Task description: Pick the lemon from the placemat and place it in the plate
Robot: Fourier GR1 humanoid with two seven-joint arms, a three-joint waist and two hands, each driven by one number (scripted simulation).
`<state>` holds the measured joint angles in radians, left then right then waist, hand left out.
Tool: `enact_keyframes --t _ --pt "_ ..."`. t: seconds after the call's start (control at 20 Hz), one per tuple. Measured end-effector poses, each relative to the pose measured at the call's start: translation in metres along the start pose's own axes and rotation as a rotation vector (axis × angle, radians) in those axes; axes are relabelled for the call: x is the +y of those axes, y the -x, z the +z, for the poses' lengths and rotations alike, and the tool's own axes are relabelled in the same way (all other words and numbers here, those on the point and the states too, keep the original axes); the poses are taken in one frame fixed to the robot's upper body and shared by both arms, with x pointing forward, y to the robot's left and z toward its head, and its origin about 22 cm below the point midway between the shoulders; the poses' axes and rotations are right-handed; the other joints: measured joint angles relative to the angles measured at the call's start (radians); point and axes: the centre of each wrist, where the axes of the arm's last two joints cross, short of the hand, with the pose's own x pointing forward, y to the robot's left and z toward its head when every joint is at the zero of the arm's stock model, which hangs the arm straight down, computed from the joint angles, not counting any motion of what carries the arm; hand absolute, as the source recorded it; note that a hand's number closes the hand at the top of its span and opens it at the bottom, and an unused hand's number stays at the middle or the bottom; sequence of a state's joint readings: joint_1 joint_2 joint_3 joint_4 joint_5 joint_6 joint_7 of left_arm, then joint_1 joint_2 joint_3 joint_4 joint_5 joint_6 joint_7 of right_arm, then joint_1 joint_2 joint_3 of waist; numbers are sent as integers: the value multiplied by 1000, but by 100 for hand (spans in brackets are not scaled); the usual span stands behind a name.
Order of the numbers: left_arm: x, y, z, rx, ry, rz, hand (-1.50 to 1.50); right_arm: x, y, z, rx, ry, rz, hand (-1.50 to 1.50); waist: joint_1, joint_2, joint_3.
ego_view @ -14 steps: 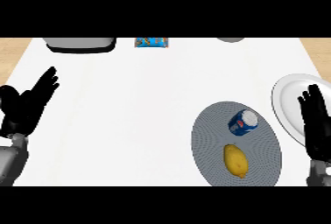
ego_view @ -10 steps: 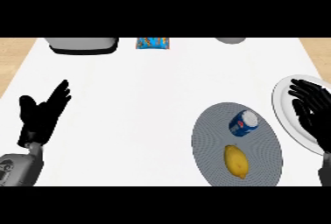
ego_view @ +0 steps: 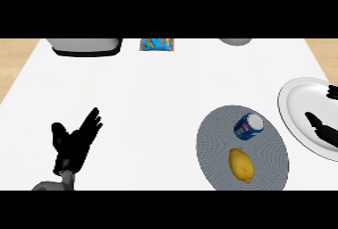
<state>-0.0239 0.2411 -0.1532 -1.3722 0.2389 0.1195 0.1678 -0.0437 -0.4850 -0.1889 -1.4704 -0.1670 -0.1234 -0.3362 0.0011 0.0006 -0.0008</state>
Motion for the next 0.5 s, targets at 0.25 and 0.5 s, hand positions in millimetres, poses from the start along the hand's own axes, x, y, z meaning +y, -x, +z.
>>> enact_keyframes --t 0.25,0.5 --pt "-14 4 8 6 14 14 0 -14 7 22 -48 -52 -23 -150 -3 -1 1" --pt "-16 2 10 10 12 19 0 -31 -12 26 -9 -227 117 -150 -7 -2 0"
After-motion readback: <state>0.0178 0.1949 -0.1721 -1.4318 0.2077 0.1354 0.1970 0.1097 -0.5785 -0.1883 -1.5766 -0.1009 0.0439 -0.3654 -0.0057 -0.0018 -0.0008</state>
